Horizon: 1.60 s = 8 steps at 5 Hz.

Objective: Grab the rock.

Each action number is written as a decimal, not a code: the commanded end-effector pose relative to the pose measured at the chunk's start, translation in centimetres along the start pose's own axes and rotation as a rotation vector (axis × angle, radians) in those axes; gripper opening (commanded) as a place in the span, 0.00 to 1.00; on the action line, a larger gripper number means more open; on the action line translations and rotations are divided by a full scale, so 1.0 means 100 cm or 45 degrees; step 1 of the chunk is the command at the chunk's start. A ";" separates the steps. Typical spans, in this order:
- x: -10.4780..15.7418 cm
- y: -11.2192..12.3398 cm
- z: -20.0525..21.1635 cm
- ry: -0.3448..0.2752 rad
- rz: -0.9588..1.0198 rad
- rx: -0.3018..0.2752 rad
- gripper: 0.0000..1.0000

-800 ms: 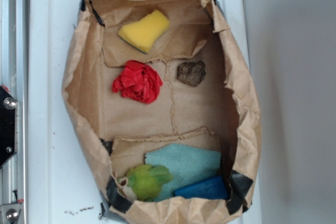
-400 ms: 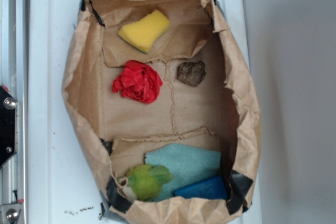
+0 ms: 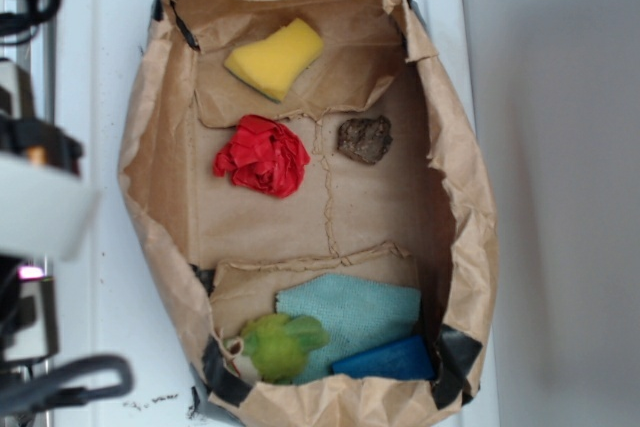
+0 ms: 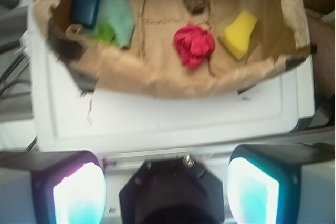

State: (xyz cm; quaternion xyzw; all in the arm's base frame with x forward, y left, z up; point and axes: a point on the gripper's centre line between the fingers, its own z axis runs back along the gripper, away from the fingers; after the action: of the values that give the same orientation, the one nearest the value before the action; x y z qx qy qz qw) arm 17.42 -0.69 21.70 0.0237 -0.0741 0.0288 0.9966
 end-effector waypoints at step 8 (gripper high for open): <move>0.092 0.012 -0.051 -0.150 -0.099 -0.046 1.00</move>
State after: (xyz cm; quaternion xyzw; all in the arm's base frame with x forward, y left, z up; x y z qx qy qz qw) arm 27.01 1.02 16.67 0.0076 -0.1085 -0.0151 0.9940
